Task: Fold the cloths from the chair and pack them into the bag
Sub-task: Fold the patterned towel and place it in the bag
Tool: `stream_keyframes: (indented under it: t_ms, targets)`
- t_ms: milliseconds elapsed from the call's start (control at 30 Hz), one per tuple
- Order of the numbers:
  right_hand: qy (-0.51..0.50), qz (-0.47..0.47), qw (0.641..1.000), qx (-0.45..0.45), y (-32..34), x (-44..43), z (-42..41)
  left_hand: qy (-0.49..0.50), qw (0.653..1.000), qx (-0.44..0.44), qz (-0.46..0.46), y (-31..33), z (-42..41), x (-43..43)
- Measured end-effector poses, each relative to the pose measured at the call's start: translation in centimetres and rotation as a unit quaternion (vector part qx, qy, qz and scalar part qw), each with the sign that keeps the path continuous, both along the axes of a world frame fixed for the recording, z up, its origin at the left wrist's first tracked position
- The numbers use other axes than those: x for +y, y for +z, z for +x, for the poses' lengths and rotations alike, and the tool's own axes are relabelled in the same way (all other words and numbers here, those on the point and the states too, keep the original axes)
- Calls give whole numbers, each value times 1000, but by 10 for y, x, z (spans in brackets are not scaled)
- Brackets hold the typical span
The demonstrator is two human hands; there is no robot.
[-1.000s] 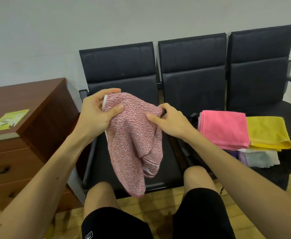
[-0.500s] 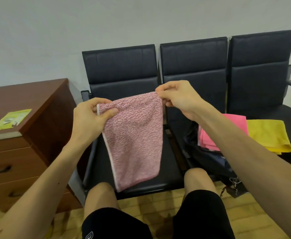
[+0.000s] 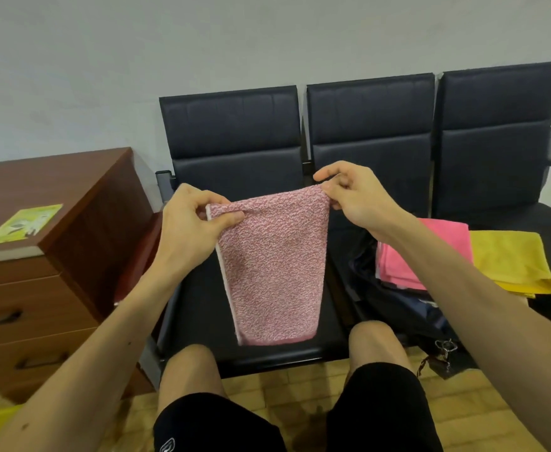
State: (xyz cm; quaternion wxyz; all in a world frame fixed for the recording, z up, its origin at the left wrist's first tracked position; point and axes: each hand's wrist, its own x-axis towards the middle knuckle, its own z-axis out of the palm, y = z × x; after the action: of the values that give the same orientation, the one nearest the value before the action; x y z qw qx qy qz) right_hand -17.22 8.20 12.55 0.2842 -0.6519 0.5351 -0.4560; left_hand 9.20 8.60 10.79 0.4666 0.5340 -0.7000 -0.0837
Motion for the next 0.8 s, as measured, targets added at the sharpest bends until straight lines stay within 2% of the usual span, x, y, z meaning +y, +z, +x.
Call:
stream_keyframes:
  t_ms: [100, 200, 300, 367, 433, 567, 667, 800]
  targets:
    - [5, 7, 1000, -27, -8, 2, -8, -54, 998, 19, 22, -3, -5, -1]
    - [17, 29, 997, -69, -16, 1, -17, -157, 978, 106, 82, -3, -12, 2]
    - [25, 53, 984, -165, -28, 3, -22, -189, 966, 144, 105, -3, -22, 3]
    - [25, 65, 967, -246, -46, 8, -17, -181, 967, 152, 96, -2, -29, 1]
    - [70, 114, 943, -304, -77, 16, -6, -165, 972, 148, 77, -1, -35, -1]
    - [174, 253, 907, -286, -125, 34, 19, -160, 974, 153, 53, 1, -38, -6]
    - [201, 263, 889, -316, -127, 44, 30, -115, 982, 146, 36, -1, -31, -11]
    - [212, 263, 876, -344, -106, 53, 35, 13, 996, 94, -6, -11, -12, -22]
